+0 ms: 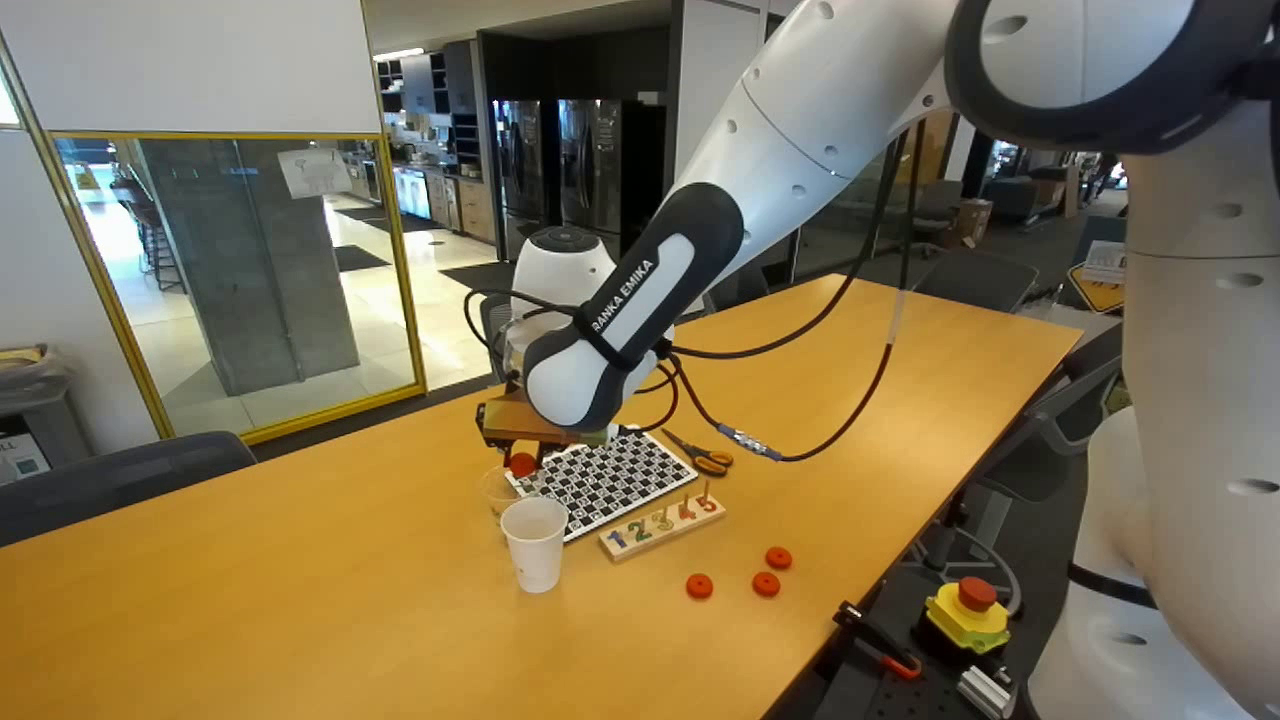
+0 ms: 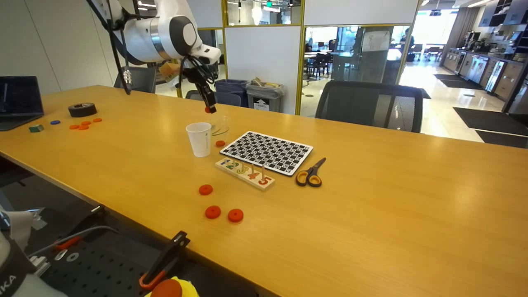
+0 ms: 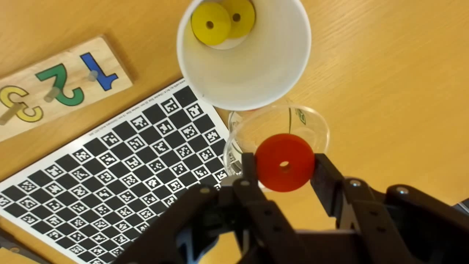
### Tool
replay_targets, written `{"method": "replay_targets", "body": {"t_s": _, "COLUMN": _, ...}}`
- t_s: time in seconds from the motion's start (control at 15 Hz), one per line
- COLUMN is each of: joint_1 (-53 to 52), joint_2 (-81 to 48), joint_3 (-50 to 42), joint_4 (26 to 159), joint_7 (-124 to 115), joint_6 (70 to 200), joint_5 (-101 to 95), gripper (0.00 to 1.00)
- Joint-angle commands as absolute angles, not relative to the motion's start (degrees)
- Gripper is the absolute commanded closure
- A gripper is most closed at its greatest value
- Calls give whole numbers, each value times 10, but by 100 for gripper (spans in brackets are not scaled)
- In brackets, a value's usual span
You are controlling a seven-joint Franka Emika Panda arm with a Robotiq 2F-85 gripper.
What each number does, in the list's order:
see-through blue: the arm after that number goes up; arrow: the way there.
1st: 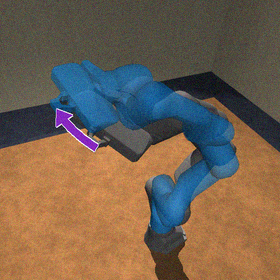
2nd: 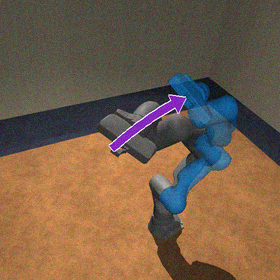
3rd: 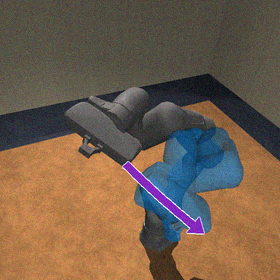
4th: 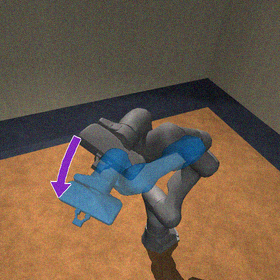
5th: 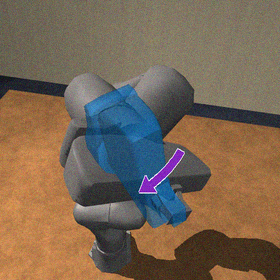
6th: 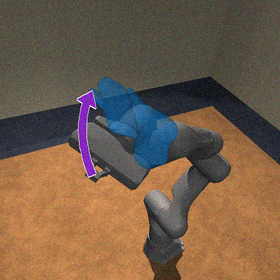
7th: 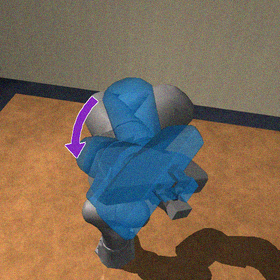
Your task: Put the round yellow blocks in the white cup then put the round orange blocks in the clear cup respectively one at a time
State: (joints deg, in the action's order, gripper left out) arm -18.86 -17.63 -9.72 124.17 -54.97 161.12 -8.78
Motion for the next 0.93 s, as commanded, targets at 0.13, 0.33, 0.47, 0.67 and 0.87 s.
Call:
{"method": "replay_targets", "body": {"t_s": 0.13, "joint_1": -168, "joint_2": -259, "joint_3": -82, "joint_4": 1138, "joint_7": -547, "joint_6": 1581, "joint_5": -77, "gripper": 83}}
{"method": "replay_targets", "body": {"t_s": 0.33, "joint_1": -166, "joint_2": -285, "joint_3": -85, "joint_4": 1109, "joint_7": -547, "joint_6": 1569, "joint_5": -74, "gripper": 83}}
{"method": "replay_targets", "body": {"t_s": 0.47, "joint_1": -164, "joint_2": -297, "joint_3": -85, "joint_4": 1094, "joint_7": -546, "joint_6": 1557, "joint_5": -70, "gripper": 83}}
{"method": "replay_targets", "body": {"t_s": 0.67, "joint_1": -162, "joint_2": -305, "joint_3": -82, "joint_4": 1080, "joint_7": -544, "joint_6": 1538, "joint_5": -64, "gripper": 83}}
{"method": "replay_targets", "body": {"t_s": 0.87, "joint_1": -161, "joint_2": -303, "joint_3": -79, "joint_4": 1074, "joint_7": -544, "joint_6": 1502, "joint_5": -63, "gripper": 32}}
